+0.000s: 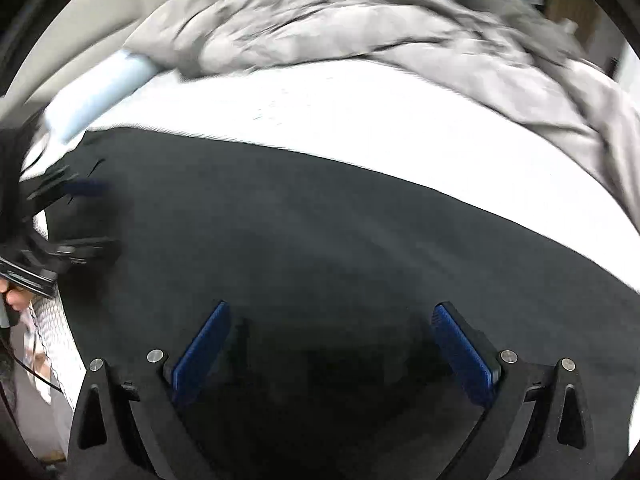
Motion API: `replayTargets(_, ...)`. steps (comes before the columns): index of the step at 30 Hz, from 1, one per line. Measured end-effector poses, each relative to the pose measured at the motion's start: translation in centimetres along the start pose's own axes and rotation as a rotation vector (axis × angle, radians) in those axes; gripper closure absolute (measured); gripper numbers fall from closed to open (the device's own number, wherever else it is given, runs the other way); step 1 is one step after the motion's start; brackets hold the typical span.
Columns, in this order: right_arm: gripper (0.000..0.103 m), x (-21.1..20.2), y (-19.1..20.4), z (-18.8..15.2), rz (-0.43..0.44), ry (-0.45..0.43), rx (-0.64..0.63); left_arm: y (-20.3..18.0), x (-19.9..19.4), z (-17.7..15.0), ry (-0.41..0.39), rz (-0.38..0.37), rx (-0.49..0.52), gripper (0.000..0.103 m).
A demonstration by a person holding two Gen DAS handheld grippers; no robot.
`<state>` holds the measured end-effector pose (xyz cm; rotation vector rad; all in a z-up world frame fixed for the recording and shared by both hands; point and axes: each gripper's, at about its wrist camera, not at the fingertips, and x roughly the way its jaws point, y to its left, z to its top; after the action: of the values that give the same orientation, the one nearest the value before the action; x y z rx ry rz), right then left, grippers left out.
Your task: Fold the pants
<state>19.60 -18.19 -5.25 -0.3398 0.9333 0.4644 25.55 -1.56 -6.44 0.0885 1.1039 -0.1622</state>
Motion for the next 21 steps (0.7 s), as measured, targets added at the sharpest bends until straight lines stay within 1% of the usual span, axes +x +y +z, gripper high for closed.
replayTargets(1, 0.001, 1.5, 1.3, 0.9, -0.002, 0.02, -0.029, 0.3, 0.2, 0.1, -0.007, -0.012, -0.004, 0.003)
replayTargets(2, 0.001, 2.7, 1.7, 1.4, -0.012, 0.042, -0.05, 0.8, 0.0, -0.1, -0.009, -0.019, -0.011, 0.003)
replayTargets(3, 0.001, 3.9, 2.6, 2.0, -0.04, 0.065, -0.085, 1.4, -0.4, -0.6, -0.016, -0.013, -0.01, 0.003)
replayTargets(4, 0.001, 4.3, 2.9, 2.2, -0.059, 0.064, -0.127, 2.0, -0.8, -1.2, -0.022, -0.002, -0.005, 0.003)
replayTargets(5, 0.001, 4.2, 2.2, 1.8, -0.047, 0.058, -0.143, 2.9, -1.3, -1.9, -0.03, 0.006, -0.006, 0.001)
replayTargets(6, 0.001, 4.1, 1.4, 1.9, -0.055, 0.062, -0.138, 3.7, -1.6, -2.5, -0.037, 0.006, -0.022, 0.0)
replayTargets(7, 0.0, 3.9, -0.6, 1.8, -0.113, 0.069, -0.106, 4.7, -2.1, -3.2, -0.036, 0.029, -0.039, 0.0)
replayTargets(9, 0.0, 3.5, -5.3, 1.3, -0.238, 0.092, 0.003, 6.3, -2.8, -4.6, -0.028, 0.076, -0.065, 0.0)
replayTargets(10, 0.0, 3.5, -7.6, 0.8, -0.278, 0.102, 0.067, 6.4, -3.2, -4.6, -0.031, 0.077, -0.082, 0.002)
replayTargets(11, 0.0, 3.2, -9.2, 0.6, -0.291, 0.104, 0.127, 6.6, -3.4, -4.2, -0.033, 0.081, -0.105, 0.004)
replayTargets(12, 0.0, 2.9, -10.7, 0.5, -0.288, 0.103, 0.187, 6.5, -3.6, -3.7, -0.039, 0.074, -0.119, 0.007)
replayTargets(13, 0.0, 2.5, -11.6, 0.6, -0.268, 0.092, 0.24, 6.1, -4.0, -3.0, -0.057, 0.047, -0.124, 0.007)
replayTargets(14, 0.001, 2.2, -11.4, 1.1, -0.263, 0.075, 0.251, 5.2, -4.1, -2.1, -0.081, 0.016, -0.12, 0.007)
replayTargets(15, 0.001, 2.2, -10.7, 1.6, -0.256, 0.058, 0.238, 4.4, -4.0, -0.8, -0.099, -0.007, -0.117, 0.007)
replayTargets(17, 0.001, 1.9, -8.1, 2.3, -0.19, 0.015, 0.167, 2.8, -2.3, 1.9, -0.09, -0.035, -0.126, 0.007)
replayTargets(19, 0.001, 3.2, -4.8, 4.4, -0.115, -0.003, 0.105, 2.0, 0.0, 4.4, -0.056, -0.03, -0.14, 0.007)
replayTargets(20, 0.001, 3.7, -4.0, 4.4, -0.091, -0.002, 0.086, 1.3, 1.7, 5.5, -0.014, -0.014, -0.125, 0.007)
replayTargets(21, 0.001, 4.9, -2.6, 4.9, -0.066, 0.018, 0.048, 1.2, 3.1, 6.6, 0.007, 0.011, -0.108, 0.006)
